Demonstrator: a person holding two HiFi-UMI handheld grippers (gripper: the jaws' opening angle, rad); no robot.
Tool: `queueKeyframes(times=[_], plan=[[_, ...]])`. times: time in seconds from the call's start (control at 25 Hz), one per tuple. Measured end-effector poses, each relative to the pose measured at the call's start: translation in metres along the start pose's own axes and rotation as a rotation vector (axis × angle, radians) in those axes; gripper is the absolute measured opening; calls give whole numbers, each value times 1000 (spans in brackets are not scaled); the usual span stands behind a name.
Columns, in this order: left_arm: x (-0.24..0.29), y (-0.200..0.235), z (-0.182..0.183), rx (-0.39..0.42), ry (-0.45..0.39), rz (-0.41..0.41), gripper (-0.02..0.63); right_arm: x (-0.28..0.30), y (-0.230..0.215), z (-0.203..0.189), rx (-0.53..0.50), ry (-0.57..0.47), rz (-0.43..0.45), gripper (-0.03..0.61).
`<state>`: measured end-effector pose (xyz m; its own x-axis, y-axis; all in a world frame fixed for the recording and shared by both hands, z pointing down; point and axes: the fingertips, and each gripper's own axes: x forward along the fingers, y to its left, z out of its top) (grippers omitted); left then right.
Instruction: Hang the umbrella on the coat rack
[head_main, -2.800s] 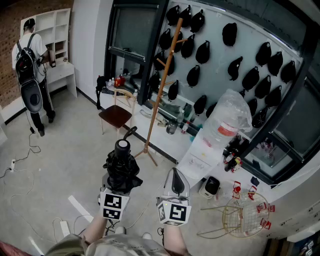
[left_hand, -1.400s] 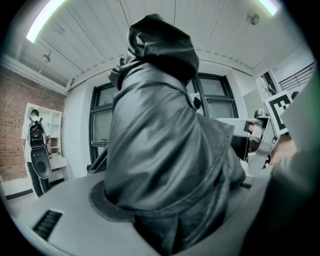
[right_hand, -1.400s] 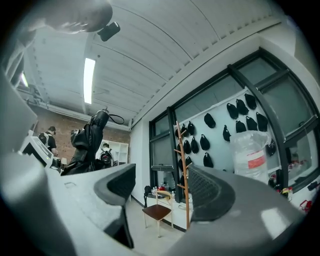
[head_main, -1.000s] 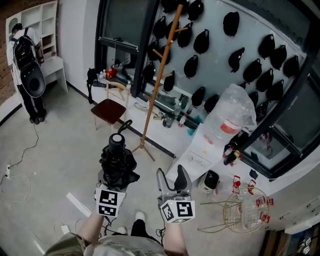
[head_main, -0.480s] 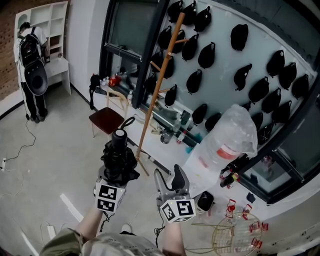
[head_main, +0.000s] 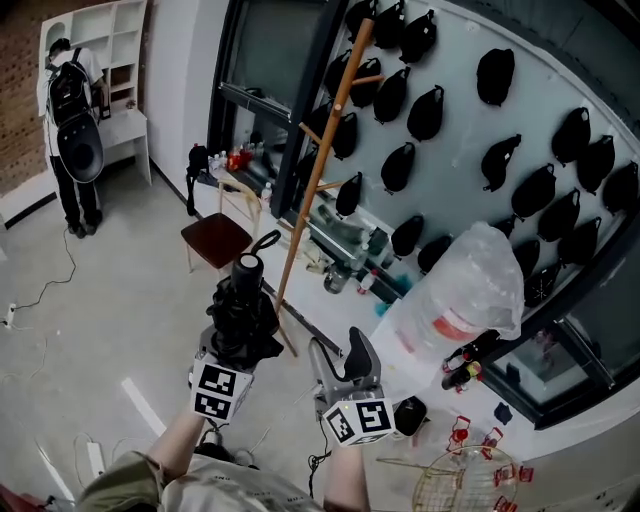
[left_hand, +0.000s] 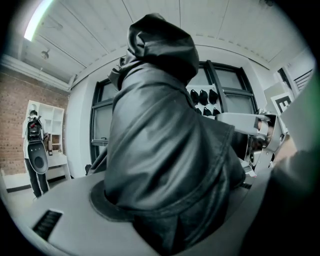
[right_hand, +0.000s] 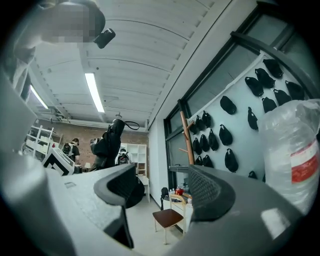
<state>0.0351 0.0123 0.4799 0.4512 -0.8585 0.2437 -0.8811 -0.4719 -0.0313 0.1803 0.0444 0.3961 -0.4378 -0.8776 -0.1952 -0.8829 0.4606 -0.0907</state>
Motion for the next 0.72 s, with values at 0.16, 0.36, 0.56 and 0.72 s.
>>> queueKeyframes(times=[0.16, 0.36, 0.56, 0.72], plan=[[21, -3, -5, -19, 9, -26, 279, 9, -9, -5, 20, 5, 24, 319], [43, -5, -14, -1, 20, -63, 279, 14, -24, -21, 62, 4, 2, 319], [73, 6, -8, 13, 32, -115, 279, 40, -27, -22, 50, 7, 15, 319], [101, 18, 3, 30, 31, -160, 279, 68, -34, -22, 56, 5, 29, 319]])
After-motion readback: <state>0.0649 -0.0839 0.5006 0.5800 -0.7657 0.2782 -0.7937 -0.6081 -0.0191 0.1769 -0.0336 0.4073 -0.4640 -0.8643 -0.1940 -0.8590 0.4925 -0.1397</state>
